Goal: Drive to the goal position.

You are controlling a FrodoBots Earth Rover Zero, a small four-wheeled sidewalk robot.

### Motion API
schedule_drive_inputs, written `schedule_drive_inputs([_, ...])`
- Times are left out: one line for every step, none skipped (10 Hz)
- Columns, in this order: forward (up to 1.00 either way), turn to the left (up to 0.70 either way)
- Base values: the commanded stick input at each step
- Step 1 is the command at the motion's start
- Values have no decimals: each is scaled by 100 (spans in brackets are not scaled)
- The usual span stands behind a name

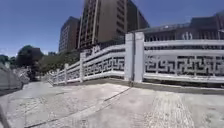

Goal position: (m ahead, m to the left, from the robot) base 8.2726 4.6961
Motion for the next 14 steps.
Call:
schedule_drive_inputs([45,27])
schedule_drive_inputs([45,27])
schedule_drive_inputs([45,27])
schedule_drive_inputs([45,27])
schedule_drive_inputs([45,27])
schedule_drive_inputs([45,27])
schedule_drive_inputs([45,27])
schedule_drive_inputs([45,27])
schedule_drive_inputs([45,27])
schedule_drive_inputs([45,27])
schedule_drive_inputs([45,25])
schedule_drive_inputs([45,21])
schedule_drive_inputs([45,10])
schedule_drive_inputs([45,1])
